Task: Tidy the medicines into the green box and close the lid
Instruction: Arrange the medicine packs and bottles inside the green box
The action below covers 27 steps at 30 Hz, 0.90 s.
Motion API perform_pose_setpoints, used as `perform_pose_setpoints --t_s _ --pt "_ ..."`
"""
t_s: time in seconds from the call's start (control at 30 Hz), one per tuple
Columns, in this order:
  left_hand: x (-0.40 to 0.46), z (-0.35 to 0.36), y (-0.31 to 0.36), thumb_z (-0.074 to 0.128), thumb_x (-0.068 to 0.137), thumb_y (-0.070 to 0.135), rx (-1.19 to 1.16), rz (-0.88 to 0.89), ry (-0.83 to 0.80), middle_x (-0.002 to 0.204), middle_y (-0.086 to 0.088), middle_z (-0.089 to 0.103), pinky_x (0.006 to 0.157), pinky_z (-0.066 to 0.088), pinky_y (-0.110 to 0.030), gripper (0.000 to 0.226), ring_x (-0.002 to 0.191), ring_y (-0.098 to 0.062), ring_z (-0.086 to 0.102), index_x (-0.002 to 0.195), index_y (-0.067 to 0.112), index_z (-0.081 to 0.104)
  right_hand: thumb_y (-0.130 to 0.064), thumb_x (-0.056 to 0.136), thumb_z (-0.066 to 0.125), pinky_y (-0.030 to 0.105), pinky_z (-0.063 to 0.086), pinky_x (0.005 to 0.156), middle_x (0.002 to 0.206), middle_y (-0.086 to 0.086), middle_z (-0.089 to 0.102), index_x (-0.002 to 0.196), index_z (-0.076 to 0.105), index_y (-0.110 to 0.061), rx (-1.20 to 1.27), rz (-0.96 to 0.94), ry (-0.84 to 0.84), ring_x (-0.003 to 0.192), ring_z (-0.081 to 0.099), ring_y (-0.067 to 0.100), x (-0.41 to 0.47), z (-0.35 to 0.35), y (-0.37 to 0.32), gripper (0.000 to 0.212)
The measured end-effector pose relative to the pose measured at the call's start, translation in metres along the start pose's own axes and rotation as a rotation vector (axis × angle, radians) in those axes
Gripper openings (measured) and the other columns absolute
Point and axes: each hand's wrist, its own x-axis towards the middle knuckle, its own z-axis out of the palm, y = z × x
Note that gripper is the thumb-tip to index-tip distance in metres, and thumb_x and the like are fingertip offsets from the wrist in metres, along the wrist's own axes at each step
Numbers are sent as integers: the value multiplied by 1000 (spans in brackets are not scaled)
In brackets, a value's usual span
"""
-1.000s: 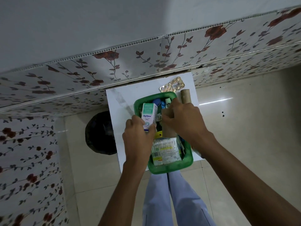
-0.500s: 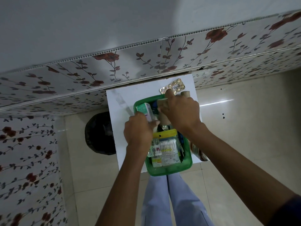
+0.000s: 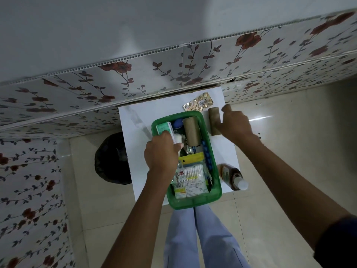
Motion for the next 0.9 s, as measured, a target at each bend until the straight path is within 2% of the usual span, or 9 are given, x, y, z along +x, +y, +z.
perform_pose_setpoints --t_s 0.07,0.17,0.3,0.4,0.47,0.53,0.6,0.73,0.9 --pt "2 1 7 62 85 36 0 8 -20 98 -17 67 62 36 -34 33 90 -37 62 96 5 56 -22 89 47 43 49 78 107 26 59 121 38 -1 -59 -30 -56 95 60 43 2 9 -8 39" --pt "4 2 12 62 84 37 -2 25 -38 99 -17 67 62 37 -34 35 90 -37 62 98 5 55 -17 84 57 37 43 71 111 27 58 118 38 1 -24 -4 -87 97 59 44 -1 8 -15 43" --pt "6 -6 -2 63 82 41 -41 23 -32 99 -17 67 65 40 -36 40 91 -37 61 97 5 57 -16 85 58 43 47 79 113 30 57 120 38 3 76 -52 49 94 59 46 -18 -19 -15 44" --pt "3 -12 -10 57 87 36 -17 79 -28 98 -19 68 66 45 -37 32 89 -38 62 99 6 58 -25 80 67 31 45 69 105 22 67 128 35 -9 368 -31 121 82 61 35 -43 -45 -20 60" --pt "1 -13 -13 51 91 28 31 118 -24 100 -19 68 65 44 -36 24 88 -37 63 103 8 58 -26 79 69 21 43 57 102 14 70 131 33 -16 426 -114 11 71 59 24 -68 -53 -34 64" --pt "2 -15 -16 49 92 24 39 138 1 98 -17 68 63 44 -35 19 86 -36 63 100 10 59 -28 82 65 26 49 61 99 13 70 128 33 -15 319 -252 -41 73 64 28 -86 -44 -49 57" --pt "3 -18 -16 49 92 26 3 143 45 92 -17 69 60 41 -34 17 81 -36 63 97 12 60 -31 87 56 35 49 66 93 14 67 123 36 -11 227 -305 13 76 63 33 -89 -32 -58 46" --pt "7 -26 -15 51 91 27 -88 170 131 83 -18 68 56 37 -32 16 74 -37 62 98 15 59 -27 92 49 36 47 72 98 15 68 121 44 -7 302 -185 274 87 63 31 -42 -24 -47 36" --pt "8 -20 -18 50 90 20 -234 181 253 86 -17 68 60 45 -37 15 79 -34 63 99 10 58 -28 88 56 38 46 89 122 23 57 123 41 1 256 152 -8 111 55 36 38 1 -41 48"
